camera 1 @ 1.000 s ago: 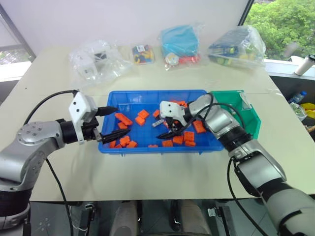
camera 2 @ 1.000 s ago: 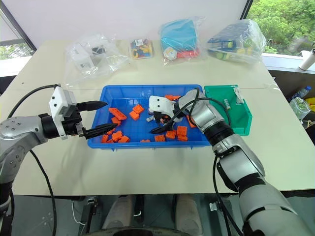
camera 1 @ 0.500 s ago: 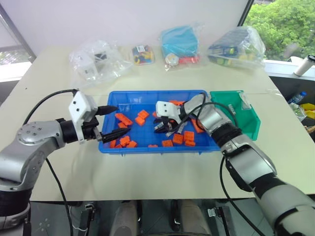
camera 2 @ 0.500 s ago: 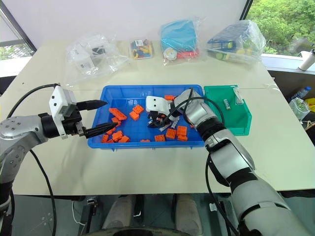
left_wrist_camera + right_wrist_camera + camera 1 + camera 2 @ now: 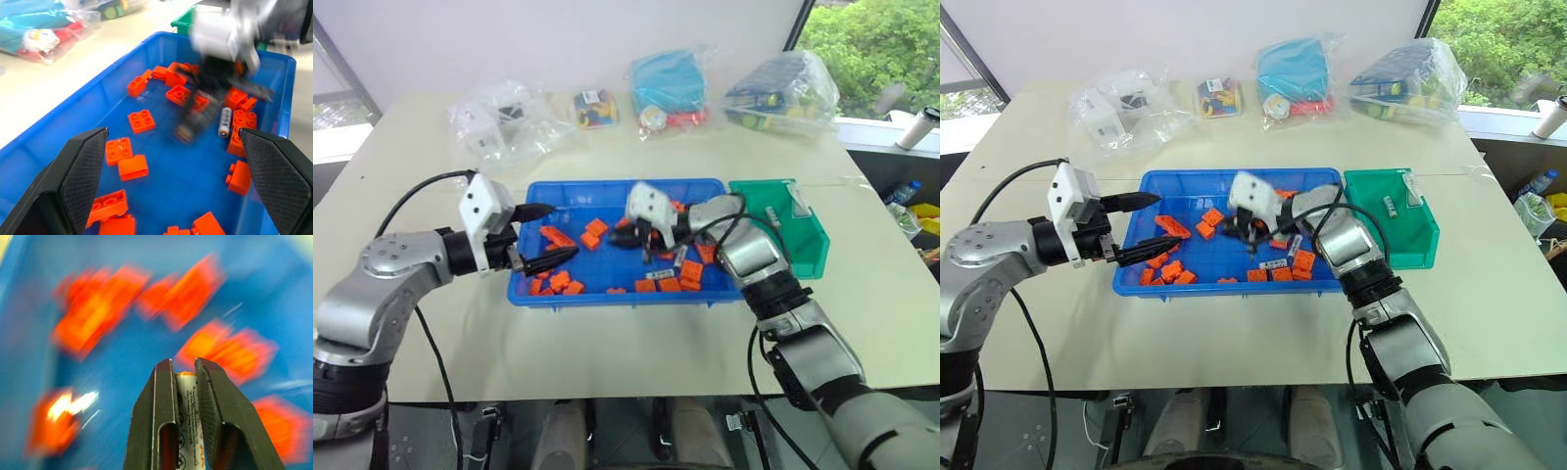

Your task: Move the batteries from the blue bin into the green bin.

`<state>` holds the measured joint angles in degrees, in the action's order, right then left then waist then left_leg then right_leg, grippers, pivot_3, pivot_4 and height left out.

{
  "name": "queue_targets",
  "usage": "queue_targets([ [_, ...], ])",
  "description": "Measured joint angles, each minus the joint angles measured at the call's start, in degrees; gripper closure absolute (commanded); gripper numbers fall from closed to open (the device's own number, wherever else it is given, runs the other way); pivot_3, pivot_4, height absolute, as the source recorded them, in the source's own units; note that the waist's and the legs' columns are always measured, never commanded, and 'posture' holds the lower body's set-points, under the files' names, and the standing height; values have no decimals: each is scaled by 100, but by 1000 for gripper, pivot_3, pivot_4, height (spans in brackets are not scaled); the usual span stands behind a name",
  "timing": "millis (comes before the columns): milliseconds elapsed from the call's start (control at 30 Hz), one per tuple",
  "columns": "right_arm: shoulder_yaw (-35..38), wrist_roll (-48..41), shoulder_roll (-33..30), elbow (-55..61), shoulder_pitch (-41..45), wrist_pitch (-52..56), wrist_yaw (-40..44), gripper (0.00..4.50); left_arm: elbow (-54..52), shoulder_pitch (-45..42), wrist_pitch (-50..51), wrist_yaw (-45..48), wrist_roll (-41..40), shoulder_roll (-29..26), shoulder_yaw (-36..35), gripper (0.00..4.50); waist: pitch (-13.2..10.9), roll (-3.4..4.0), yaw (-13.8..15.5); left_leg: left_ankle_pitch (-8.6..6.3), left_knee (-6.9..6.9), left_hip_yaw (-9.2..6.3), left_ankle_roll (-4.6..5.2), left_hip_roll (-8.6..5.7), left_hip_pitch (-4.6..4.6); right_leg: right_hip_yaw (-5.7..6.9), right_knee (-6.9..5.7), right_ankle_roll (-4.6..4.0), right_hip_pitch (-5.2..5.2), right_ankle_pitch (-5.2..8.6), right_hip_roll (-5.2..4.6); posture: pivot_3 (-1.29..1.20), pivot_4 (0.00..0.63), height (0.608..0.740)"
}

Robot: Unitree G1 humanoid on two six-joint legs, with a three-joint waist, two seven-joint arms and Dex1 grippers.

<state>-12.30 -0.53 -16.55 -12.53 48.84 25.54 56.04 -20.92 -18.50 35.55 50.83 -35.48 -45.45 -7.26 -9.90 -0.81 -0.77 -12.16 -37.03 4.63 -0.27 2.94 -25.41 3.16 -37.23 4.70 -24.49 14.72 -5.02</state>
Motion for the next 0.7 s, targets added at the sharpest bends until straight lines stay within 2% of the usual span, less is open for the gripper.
queue_targets([
  [100, 482, -79, -197, 600, 89, 521, -559, 4448, 11, -13, -5, 4, 7, 9, 6, 0, 1, -2, 38, 0, -1, -2, 0, -3, -1, 2, 4, 0, 4, 0, -5, 0, 150, 736],
  [167, 732, -113, -563, 1080, -97, 858, -723, 4448, 16, -27, -10, 12, 6, 54, 17, 0, 1, -2, 78, -1, -1, -1, 1, -7, -3, 1, 7, -1, 5, 1, -10, 0, 150, 736],
  [267, 1280, -160, -1357, 1654, -608, 1381, -931, 4448, 60, -39, -11, 31, 6, 96, 63, 0, 1, -2, 147, -1, -3, 1, 1, -9, -4, 1, 11, -2, 5, 1, -11, 0, 150, 736],
  [367, 2037, -151, -2339, 2095, -1590, 1828, -1059, 4448, 164, -80, -17, 72, 11, 122, 131, 0, 0, -2, 174, -1, -3, 2, 2, -11, -5, 1, 16, -16, 6, 9, -13, 0, 150, 736],
  [533, 2441, -279, -2667, 2526, -2213, 2144, -1227, 4448, 304, -290, -112, 173, 103, 185, 227, 0, -3, 5, -29, -1, 2, 5, 3, 4, 10, -3, 7, -5, 4, 1, 6, 0, 150, 736],
  [600, 2443, -323, -2717, 2679, -2253, 2202, -1304, 3396, 350, -397, -128, 217, 120, 197, 268, 0, -4, 9, -37, -1, 4, 1, 3, 4, 10, -3, 6, -5, 3, 1, 10, 0, 150, 736],
  [700, 2441, -433, -2716, 2791, -2251, 2350, -1462, 2079, 527, -478, -139, 267, 164, 238, 343, 0, -4, 8, 9, -1, 2, -1, 3, 1, 3, -2, 9, -4, 3, 2, 8, 0, 150, 736],
])
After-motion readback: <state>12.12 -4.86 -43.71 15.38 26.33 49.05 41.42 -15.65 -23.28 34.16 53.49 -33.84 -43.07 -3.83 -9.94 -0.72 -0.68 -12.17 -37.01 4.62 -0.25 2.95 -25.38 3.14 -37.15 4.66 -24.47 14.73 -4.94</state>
